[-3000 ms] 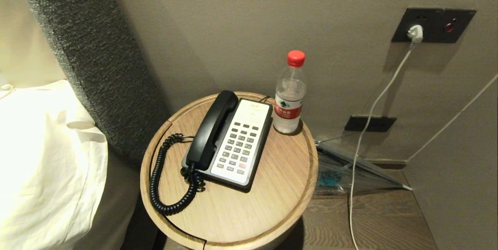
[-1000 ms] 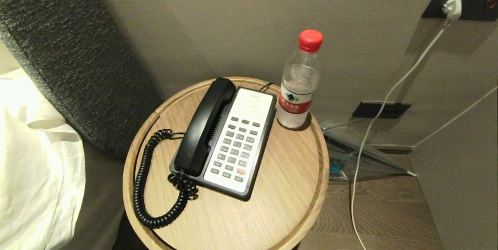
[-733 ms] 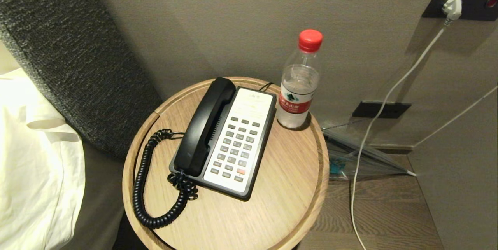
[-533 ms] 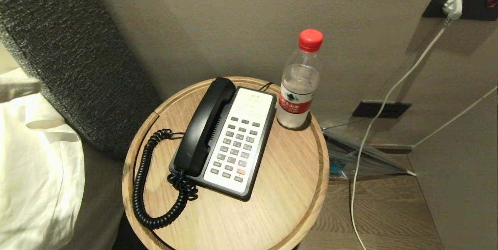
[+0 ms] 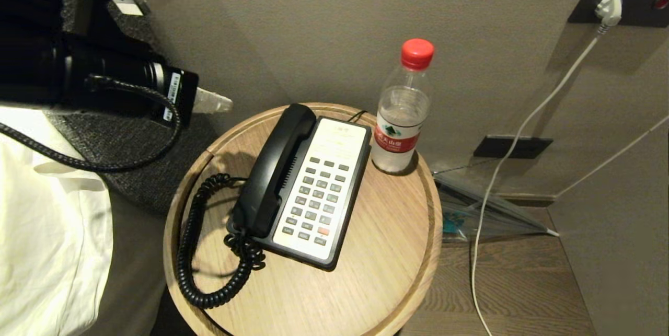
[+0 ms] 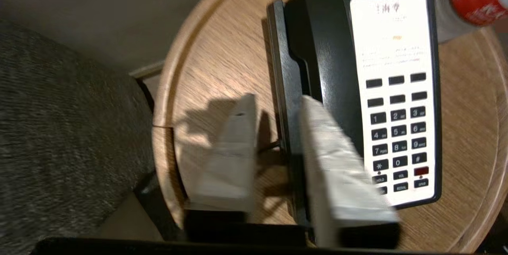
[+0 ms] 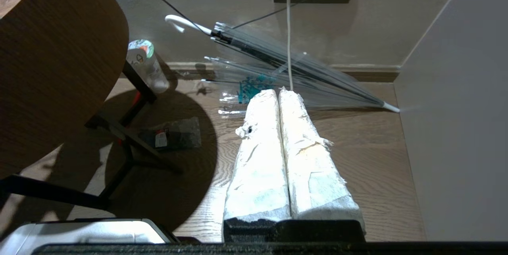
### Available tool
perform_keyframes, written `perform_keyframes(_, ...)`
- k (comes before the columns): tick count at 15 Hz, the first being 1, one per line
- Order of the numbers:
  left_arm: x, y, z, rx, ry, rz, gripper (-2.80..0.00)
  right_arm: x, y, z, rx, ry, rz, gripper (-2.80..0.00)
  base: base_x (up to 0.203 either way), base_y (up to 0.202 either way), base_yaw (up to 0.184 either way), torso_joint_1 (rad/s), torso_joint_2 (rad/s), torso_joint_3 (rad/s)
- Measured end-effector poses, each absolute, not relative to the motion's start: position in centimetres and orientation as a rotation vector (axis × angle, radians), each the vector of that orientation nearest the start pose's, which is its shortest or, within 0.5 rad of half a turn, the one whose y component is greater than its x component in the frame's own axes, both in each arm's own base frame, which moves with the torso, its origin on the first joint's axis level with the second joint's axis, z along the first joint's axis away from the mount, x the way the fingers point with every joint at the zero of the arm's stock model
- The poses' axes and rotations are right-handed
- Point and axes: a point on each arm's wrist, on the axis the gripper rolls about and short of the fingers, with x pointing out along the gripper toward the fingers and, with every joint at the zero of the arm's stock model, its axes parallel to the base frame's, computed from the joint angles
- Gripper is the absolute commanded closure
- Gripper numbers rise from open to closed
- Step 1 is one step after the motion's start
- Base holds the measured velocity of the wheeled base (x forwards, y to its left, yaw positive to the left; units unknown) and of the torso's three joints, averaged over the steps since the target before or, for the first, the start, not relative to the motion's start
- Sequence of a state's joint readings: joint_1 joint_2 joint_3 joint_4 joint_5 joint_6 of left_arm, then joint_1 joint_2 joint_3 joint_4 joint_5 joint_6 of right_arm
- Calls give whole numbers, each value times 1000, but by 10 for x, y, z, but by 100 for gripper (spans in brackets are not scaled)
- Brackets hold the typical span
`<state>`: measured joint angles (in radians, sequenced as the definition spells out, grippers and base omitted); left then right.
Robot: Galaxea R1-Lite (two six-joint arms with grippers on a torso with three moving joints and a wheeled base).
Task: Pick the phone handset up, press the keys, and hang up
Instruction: Pick up the desk phone handset
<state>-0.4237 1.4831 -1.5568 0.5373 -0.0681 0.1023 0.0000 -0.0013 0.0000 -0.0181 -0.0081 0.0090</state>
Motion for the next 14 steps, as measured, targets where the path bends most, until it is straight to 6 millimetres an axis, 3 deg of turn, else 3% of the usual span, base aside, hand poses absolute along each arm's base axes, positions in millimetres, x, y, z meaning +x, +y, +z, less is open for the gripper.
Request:
perform_keyframes(5,213,-106,327,206,499,-485,-280,-23,0,77,9,-19,-7,0,0,0,0,0,0,0)
perform_keyframes(14,200,-141,302,330,571,-536,-280,-23,0,77,9,-19,-8,0,0,0,0,0,0,0)
